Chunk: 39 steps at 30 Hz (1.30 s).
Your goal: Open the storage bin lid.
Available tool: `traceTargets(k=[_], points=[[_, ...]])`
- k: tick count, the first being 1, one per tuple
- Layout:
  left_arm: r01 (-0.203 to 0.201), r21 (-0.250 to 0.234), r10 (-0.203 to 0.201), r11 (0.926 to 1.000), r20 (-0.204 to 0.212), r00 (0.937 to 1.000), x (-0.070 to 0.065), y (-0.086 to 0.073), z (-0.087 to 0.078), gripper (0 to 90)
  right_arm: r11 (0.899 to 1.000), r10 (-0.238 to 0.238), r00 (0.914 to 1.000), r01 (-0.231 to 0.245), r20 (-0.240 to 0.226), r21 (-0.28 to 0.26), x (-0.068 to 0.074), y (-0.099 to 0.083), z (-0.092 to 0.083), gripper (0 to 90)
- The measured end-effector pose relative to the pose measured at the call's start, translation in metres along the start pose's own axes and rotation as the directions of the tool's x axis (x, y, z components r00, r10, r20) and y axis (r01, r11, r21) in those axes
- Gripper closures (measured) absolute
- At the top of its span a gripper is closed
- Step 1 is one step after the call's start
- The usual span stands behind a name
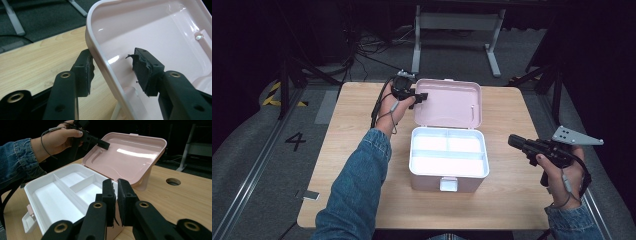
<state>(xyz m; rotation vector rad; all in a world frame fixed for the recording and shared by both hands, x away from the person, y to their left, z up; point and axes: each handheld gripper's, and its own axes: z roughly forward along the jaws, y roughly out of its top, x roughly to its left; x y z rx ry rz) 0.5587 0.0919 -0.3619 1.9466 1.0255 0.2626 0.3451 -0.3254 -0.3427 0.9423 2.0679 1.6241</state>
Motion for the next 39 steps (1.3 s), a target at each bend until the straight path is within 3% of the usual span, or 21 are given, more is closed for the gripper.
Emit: traceTargets(k=[21, 25, 27, 29, 32, 39], points=[[0.069, 0.059, -0.069, 0.9959, 0.003, 0.9976, 0.009, -0.011, 0.012, 50.9, 1.000, 0.019, 0.9997, -0.019, -0.015, 0.001, -0.003, 0.000, 0.003, 84.1], [0.013, 0.108, -0.007, 0.9940, -0.059, 0.9982, 0.009, -0.013, 0.013, 58.2, 1.000, 0.014, 0.9996, -0.014, -0.023, 0.003, -0.003, 0.001, 0.005, 83.8], [0.028, 0.125, -0.021, 0.9918, -0.056, 0.9982, 0.009, -0.015, 0.015, 56.9, 1.000, 0.017, 0.9995, -0.017, -0.028, 0.005, -0.003, 0.002, 0.006, 83.7], [0.017, 0.141, -0.010, 0.9899, -0.050, 0.9987, 0.010, -0.017, 0.016, 56.3, 1.000, 0.015, 0.9994, -0.014, -0.032, 0.004, -0.004, 0.003, 0.007, 83.7], [0.021, 0.137, -0.014, 0.9903, -0.051, 0.9986, 0.010, -0.020, 0.017, 54.6, 1.000, 0.011, 0.9993, -0.010, -0.037, 0.003, -0.005, 0.003, 0.010, 83.7], [0.018, 0.071, -0.013, 0.9973, -0.067, 0.9977, 0.009, -0.019, 0.009, 43.4, 1.000, 0.014, 0.9988, -0.013, -0.048, 0.009, -0.005, 0.005, 0.014, 82.3]])
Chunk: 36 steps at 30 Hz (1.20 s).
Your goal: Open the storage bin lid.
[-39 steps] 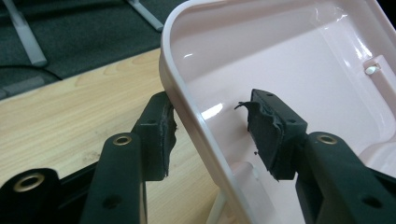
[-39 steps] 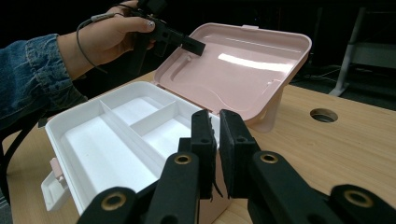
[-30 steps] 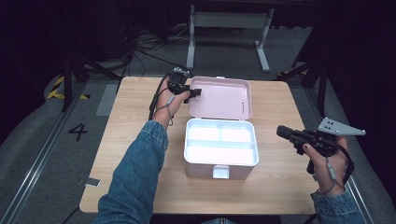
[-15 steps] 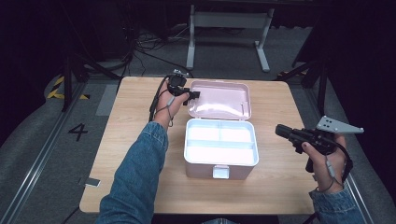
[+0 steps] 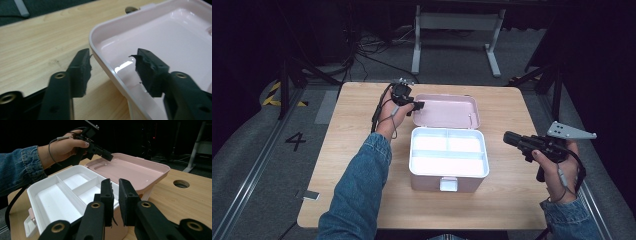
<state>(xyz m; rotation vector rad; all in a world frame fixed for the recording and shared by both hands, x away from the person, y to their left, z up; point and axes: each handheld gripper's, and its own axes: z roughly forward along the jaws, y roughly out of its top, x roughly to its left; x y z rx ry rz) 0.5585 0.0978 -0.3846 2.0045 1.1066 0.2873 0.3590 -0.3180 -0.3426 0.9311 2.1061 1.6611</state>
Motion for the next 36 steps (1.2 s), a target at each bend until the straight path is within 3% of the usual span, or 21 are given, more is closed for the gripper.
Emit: traceTargets(k=[7, 12, 14, 20, 24, 28, 32, 36], points=[[-0.035, -0.084, 0.036, 0.9959, 0.012, 0.9993, -0.008, 0.004, -0.031, 37.9, 1.000, 0.003, 1.0000, -0.003, -0.008, 0.002, -0.004, 0.003, 0.008, 79.8], [-0.062, -0.136, 0.066, 0.9888, 0.028, 0.9974, -0.018, 0.009, -0.061, 37.8, 1.000, 0.003, 0.9997, -0.003, -0.024, 0.007, -0.006, 0.006, 0.016, 78.9], [-0.097, -0.156, 0.102, 0.9831, 0.025, 0.9945, -0.022, 0.011, -0.076, 37.7, 1.000, 0.007, 0.9996, -0.007, -0.026, 0.011, -0.008, 0.008, 0.019, 78.4], [-0.118, -0.202, 0.131, 0.9721, 0.050, 0.9901, -0.036, 0.008, -0.112, 37.6, 1.000, 0.026, 0.9993, -0.025, -0.028, 0.008, -0.018, 0.015, 0.022, 78.2], [-0.145, -0.224, 0.164, 0.9638, 0.067, 0.9842, -0.045, 0.001, -0.135, 37.2, 0.999, 0.032, 0.9991, -0.032, -0.029, 0.017, -0.021, 0.016, 0.025, 77.0], [-0.185, -0.235, 0.201, 0.9543, 0.045, 0.9785, -0.053, -0.012, -0.151, 37.1, 0.999, 0.027, 0.9996, -0.026, -0.010, 0.039, -0.023, 0.016, 0.023, 75.2], [-0.190, -0.240, 0.211, 0.9521, 0.068, 0.9750, -0.057, -0.024, -0.166, 36.9, 0.998, 0.032, 0.9994, -0.033, 0.009, 0.053, -0.028, 0.015, 0.017, 74.1], [-0.217, -0.241, 0.235, 0.9459, 0.048, 0.9708, -0.061, -0.038, -0.181, 36.4, 0.996, 0.036, 0.9989, -0.038, 0.030, 0.078, -0.031, 0.012, 0.014, 73.2]])
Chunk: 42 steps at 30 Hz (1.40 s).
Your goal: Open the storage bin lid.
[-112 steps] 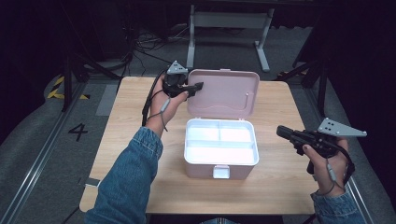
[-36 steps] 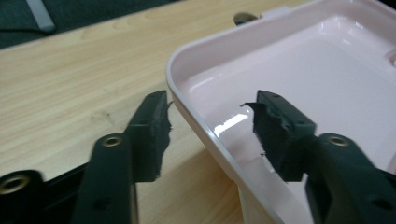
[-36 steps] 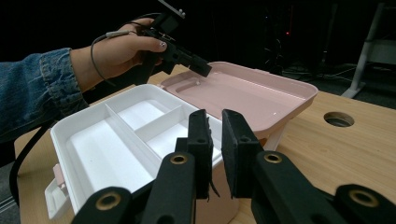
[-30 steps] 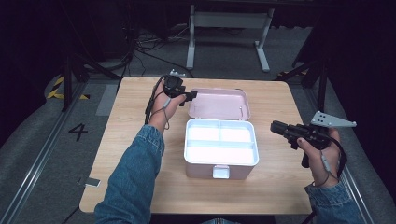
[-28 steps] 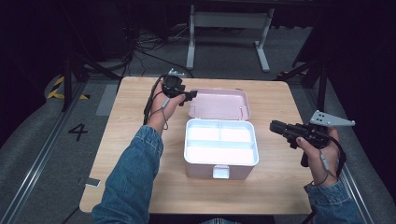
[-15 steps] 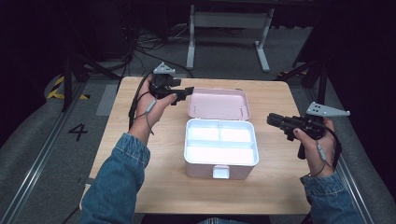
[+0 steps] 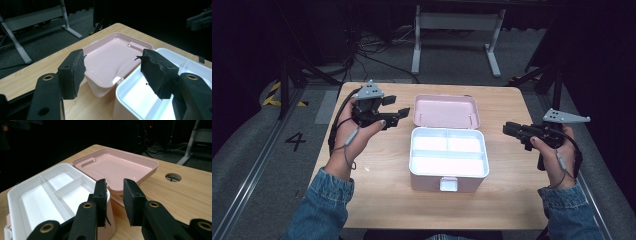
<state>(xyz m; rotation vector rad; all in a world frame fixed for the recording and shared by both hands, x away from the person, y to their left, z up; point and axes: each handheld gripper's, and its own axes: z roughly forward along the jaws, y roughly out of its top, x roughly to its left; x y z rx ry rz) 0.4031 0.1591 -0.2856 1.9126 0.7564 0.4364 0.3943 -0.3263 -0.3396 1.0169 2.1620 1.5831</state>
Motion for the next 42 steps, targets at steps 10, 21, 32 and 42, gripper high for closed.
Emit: traceTargets(k=[10, 21, 32, 42], points=[[0.007, 0.062, -0.006, 0.9981, -0.019, 0.9998, -0.009, -0.039, -0.021, 34.7, 0.999, -0.007, 0.9996, 0.005, 0.028, 0.048, -0.002, -0.006, -0.004, 71.5], [0.042, 0.135, -0.041, 0.9900, -0.010, 0.9991, 0.004, -0.073, -0.023, 35.2, 0.996, -0.023, 0.9995, 0.021, 0.022, 0.087, -0.003, -0.012, -0.005, 63.9], [0.035, 0.239, -0.035, 0.9704, -0.006, 0.9994, 0.006, -0.095, -0.006, 34.8, 0.991, -0.005, 0.9998, 0.003, 0.017, 0.132, -0.010, -0.022, 0.002, 61.0], [0.083, 0.361, -0.080, 0.9290, -0.026, 0.9965, 0.019, -0.113, 0.005, 34.2, 0.985, 0.000, 0.9993, -0.007, 0.037, 0.175, -0.014, -0.029, 0.010, 59.3]])
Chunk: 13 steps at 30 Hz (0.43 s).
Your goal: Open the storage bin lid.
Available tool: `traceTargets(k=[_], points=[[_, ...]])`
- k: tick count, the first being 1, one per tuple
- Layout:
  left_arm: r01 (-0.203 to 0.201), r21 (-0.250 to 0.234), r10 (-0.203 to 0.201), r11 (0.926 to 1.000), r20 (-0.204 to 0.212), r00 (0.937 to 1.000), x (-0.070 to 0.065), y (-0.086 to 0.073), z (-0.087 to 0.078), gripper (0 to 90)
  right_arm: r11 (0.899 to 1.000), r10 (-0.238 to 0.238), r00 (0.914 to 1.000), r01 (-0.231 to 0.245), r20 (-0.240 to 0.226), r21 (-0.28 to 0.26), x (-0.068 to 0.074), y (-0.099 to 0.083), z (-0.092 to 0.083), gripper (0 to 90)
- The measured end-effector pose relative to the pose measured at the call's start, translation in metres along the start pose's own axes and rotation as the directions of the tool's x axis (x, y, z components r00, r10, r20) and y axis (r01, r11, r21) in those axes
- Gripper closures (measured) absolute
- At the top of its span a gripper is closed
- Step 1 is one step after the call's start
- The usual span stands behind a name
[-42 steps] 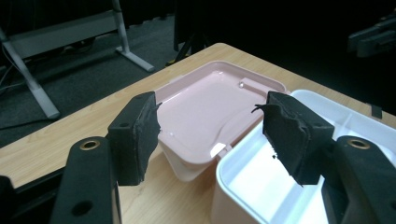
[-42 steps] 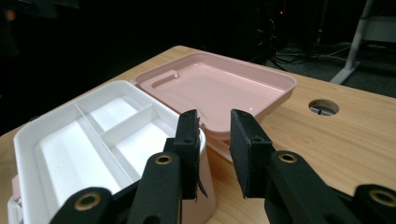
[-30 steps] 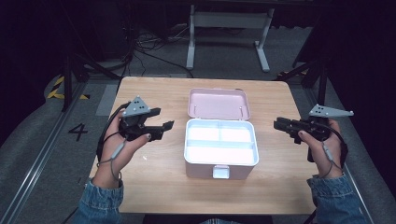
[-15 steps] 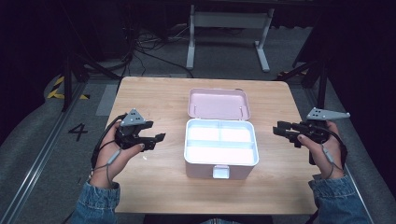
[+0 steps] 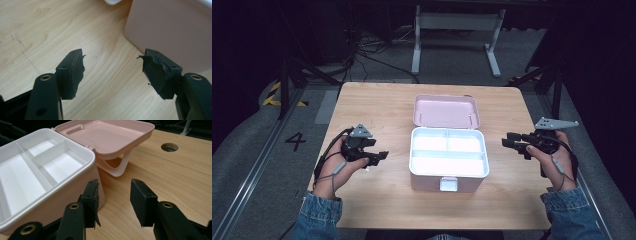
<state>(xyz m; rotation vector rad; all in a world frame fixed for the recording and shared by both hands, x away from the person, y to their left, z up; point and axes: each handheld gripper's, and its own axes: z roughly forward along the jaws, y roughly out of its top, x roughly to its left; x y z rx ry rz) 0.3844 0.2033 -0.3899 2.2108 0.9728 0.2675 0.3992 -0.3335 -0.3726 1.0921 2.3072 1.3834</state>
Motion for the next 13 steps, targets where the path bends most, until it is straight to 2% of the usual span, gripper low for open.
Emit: traceTargets(k=[2, 4, 8, 10, 13], points=[[0.009, 0.035, -0.008, 0.9994, -0.003, 1.0000, 0.0013, -0.0006, 0.0008, 33.9, 1.000, 0.003, 1.0000, -0.003, 0.000, 0.006, -0.0004, -0.0008, 0.0015, 59.1], [0.017, 0.046, -0.017, 0.9988, -0.009, 0.9998, 0.0022, -0.0010, 0.0019, 33.6, 1.000, 0.004, 1.0000, -0.004, -0.002, 0.009, -0.0008, -0.0016, 0.0029, 58.7], [0.078, 0.091, -0.077, 0.9928, -0.017, 0.9969, 0.0016, -0.0010, 0.0034, 33.6, 1.000, 0.013, 0.9999, -0.013, -0.001, 0.015, -0.0019, -0.0025, 0.0037, 58.1], [0.086, 0.101, -0.085, 0.9911, -0.021, 0.9962, 0.0014, -0.0010, 0.0032, 33.6, 1.000, 0.016, 0.9999, -0.016, -0.002, 0.015, -0.0021, -0.0026, 0.0038, 58.1], [0.083, 0.083, -0.081, 0.9931, -0.023, 0.9964, 0.0016, -0.0006, 0.0025, 32.4, 1.000, 0.016, 0.9999, -0.016, 0.002, 0.017, -0.0030, -0.0032, 0.0043, 58.1]])
